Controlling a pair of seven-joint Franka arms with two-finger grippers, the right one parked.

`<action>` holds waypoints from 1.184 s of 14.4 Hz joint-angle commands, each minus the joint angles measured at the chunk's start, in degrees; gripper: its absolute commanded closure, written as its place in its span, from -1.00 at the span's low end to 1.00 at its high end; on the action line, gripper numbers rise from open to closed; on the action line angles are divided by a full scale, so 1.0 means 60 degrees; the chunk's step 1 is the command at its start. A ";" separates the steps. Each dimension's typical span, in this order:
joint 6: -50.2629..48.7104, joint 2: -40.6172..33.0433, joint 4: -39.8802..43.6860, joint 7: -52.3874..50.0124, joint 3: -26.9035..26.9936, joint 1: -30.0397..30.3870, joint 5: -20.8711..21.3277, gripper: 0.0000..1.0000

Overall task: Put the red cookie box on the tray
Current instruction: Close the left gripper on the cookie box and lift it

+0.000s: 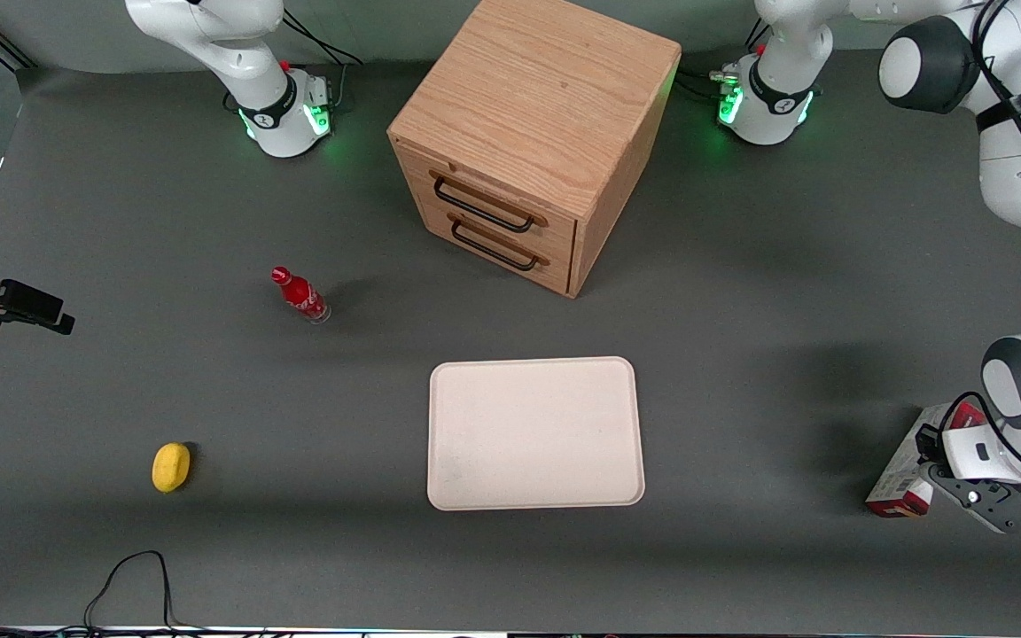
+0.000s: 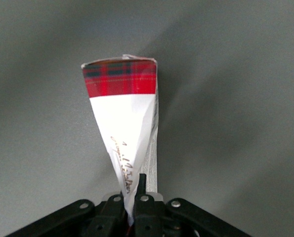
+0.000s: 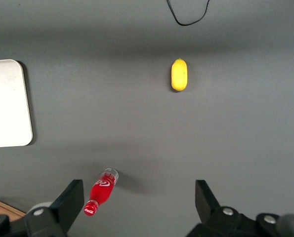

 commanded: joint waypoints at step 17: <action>-0.4774 -0.3560 0.1458 0.0014 -0.0041 0.0024 -0.0076 1.00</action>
